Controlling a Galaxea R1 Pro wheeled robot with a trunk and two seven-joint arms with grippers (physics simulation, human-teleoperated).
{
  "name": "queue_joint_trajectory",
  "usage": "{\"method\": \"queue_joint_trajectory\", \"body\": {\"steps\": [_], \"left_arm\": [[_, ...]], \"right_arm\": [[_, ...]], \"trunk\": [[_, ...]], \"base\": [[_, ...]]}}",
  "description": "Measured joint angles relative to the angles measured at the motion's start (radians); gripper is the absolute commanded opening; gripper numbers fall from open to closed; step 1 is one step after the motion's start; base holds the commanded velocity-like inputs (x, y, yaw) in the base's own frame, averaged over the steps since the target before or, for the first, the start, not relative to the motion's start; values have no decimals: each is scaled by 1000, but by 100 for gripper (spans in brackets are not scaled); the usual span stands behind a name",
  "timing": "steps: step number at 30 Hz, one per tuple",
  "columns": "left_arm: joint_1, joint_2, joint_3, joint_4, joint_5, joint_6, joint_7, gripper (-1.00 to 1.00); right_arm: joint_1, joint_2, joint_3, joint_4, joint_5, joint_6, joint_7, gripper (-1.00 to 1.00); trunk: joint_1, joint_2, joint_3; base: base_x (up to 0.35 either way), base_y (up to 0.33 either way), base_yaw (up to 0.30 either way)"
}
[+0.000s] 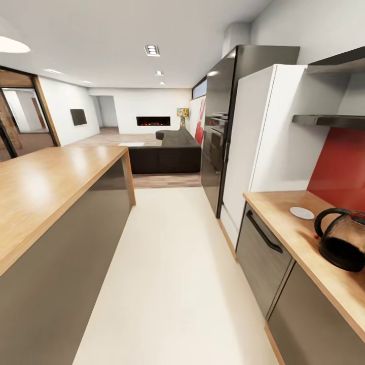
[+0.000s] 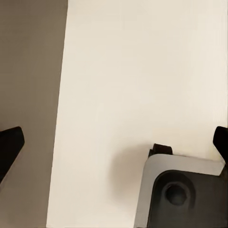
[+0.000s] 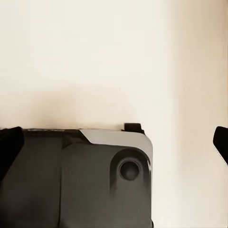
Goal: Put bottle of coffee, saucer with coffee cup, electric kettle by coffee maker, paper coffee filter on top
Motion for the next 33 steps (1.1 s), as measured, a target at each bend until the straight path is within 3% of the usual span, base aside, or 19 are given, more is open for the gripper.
{"method": "queue_joint_trajectory", "body": {"steps": [6, 10, 21, 33], "left_arm": [[-91, 1, 0, -13, 1, -2, 0, 100], [-121, 1, -1, -13, -1, -2, -1, 100], [-115, 5, 1, 2, -2, -44, 0, 100], [-116, 4, 0, 4, -1, -50, -1, 100]], "right_arm": [[0, -1, -3, -1, 0, 0, 0, 100], [0, -2, -4, -1, 0, 0, 0, 100], [0, -4, -2, -2, 0, 0, 0, 100], [0, -5, -3, -2, 0, 1, 0, 100]], "trunk": [[0, 0, 0], [0, 0, 0], [0, 0, 0], [0, 0, 0]], "base": [[334, 1, 0], [334, 0, 0], [334, 25, 0], [327, 144, -16]]}}
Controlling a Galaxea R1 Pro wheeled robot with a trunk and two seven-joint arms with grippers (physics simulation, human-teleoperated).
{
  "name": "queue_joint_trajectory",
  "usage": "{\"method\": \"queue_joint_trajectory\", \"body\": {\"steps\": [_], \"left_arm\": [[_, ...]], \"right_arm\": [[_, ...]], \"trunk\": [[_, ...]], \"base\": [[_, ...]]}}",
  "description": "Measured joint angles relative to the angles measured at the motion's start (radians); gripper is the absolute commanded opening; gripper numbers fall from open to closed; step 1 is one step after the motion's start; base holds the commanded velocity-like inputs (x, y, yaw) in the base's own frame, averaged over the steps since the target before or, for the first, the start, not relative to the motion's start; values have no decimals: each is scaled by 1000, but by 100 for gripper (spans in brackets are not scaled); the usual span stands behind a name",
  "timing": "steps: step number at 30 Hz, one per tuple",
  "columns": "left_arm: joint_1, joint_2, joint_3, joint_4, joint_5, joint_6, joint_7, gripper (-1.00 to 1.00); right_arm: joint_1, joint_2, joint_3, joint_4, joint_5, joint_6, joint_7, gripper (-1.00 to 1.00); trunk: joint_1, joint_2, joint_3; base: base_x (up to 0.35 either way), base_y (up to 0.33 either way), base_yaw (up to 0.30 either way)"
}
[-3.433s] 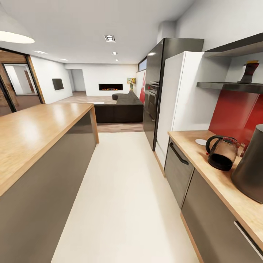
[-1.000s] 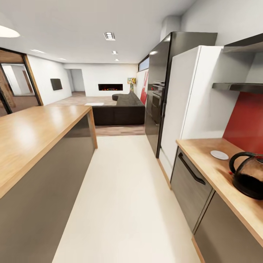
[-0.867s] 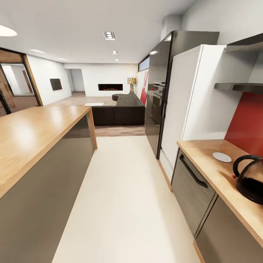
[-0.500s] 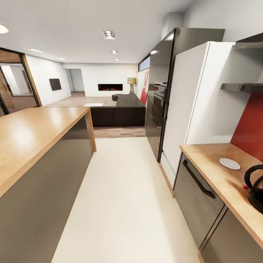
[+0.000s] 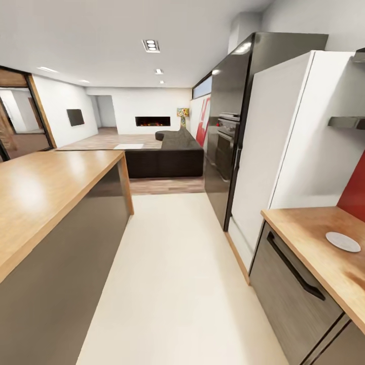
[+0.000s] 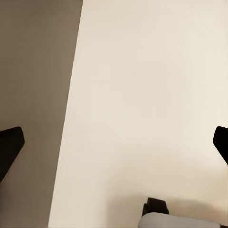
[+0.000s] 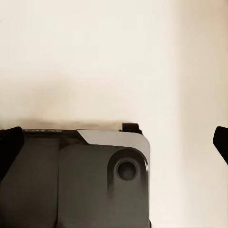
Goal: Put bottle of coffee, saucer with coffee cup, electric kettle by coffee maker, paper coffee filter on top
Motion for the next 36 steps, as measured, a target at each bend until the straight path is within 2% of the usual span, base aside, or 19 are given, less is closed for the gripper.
{"method": "queue_joint_trajectory", "body": {"steps": [17, 36], "left_arm": [[0, -2, -5, 0, -5, 0, 0, 100], [0, -2, -8, 2, -7, 0, 0, 100]], "right_arm": [[0, 0, 0, 0, 0, 0, 0, 100], [0, -2, 0, 0, 0, -1, 0, 100]], "trunk": [[0, 0, 0], [0, 0, 0]], "base": [[313, 170, -249], [335, 10, -265]]}}
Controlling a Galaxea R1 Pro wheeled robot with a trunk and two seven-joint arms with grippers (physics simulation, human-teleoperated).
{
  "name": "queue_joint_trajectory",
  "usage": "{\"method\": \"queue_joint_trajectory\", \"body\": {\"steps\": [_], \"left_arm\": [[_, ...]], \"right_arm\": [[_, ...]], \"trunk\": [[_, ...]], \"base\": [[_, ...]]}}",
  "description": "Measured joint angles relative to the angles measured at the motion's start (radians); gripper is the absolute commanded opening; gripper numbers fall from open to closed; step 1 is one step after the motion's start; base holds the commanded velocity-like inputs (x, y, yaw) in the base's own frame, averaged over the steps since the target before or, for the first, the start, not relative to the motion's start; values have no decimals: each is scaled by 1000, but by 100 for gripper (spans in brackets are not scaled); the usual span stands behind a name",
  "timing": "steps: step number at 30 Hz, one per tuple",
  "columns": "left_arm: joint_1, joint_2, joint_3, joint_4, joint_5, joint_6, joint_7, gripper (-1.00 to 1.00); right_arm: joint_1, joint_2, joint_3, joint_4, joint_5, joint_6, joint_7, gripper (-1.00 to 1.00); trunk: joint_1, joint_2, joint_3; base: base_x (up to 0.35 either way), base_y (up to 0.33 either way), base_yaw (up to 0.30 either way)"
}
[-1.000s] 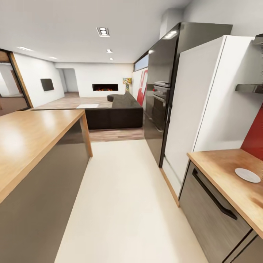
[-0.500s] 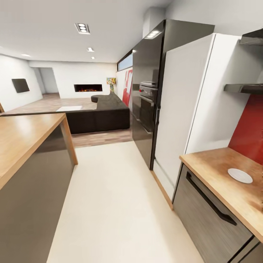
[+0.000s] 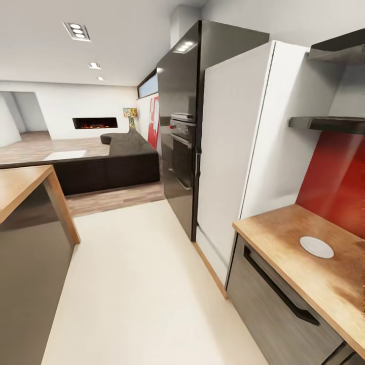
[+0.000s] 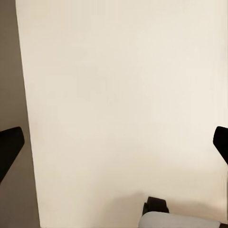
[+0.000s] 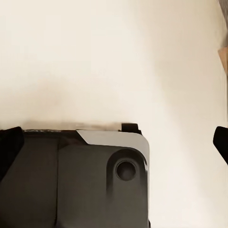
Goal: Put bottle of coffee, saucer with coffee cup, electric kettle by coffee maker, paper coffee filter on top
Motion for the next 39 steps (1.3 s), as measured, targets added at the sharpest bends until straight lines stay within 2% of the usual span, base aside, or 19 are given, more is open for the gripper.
{"method": "queue_joint_trajectory", "body": {"steps": [8, 27, 39], "left_arm": [[0, 0, 0, 0, 0, -1, 0, 100], [0, 0, 0, 0, 1, -2, 0, 100], [0, 0, 1, 0, 2, -1, 0, 100]], "right_arm": [[0, -1, 0, 0, 0, 0, 0, 100], [0, -2, 0, 0, 0, -1, 0, 100], [0, -1, 0, 0, 0, 0, 0, 100]], "trunk": [[0, 0, 0], [1, 0, 0], [0, 0, 0]], "base": [[246, 0, -265], [12, 4, -265], [167, 208, -265]]}}
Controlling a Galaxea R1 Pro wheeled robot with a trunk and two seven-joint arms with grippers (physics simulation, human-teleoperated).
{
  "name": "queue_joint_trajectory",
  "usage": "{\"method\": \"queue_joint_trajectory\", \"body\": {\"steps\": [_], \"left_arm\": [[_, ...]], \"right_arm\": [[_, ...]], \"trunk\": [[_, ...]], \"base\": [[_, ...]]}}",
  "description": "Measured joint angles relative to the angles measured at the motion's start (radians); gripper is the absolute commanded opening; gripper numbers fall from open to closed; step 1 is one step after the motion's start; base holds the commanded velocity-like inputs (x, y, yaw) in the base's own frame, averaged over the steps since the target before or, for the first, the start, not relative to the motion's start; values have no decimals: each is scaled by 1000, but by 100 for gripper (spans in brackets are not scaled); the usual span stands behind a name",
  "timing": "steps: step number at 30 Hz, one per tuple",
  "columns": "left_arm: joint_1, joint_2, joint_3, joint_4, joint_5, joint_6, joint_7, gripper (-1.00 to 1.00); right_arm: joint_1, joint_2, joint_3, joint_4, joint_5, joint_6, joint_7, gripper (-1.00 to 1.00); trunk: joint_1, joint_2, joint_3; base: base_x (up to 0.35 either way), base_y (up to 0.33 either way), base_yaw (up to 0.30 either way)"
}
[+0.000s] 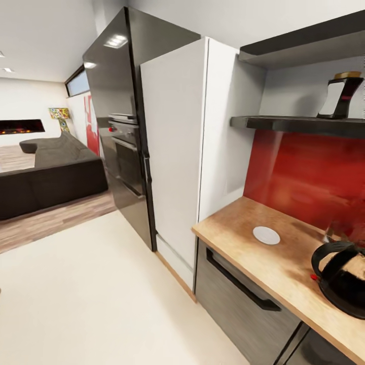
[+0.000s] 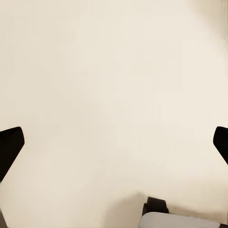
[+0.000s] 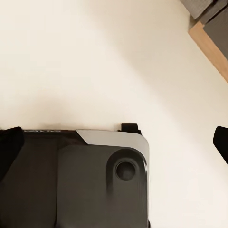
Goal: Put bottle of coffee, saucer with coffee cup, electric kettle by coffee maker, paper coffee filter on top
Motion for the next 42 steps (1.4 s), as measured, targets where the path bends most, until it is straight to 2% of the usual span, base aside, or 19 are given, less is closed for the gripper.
{"method": "queue_joint_trajectory", "body": {"steps": [17, 42], "left_arm": [[0, 0, 0, 0, -2, 0, 0, 100], [-1, 0, 0, 0, 1, 0, 0, 100]], "right_arm": [[0, -1, 0, 0, 0, 0, 0, 100], [0, -1, 0, 0, 0, 0, 0, 100]], "trunk": [[0, 0, 0], [0, 0, 0]], "base": [[295, 58, -265], [14, 19, -265]]}}
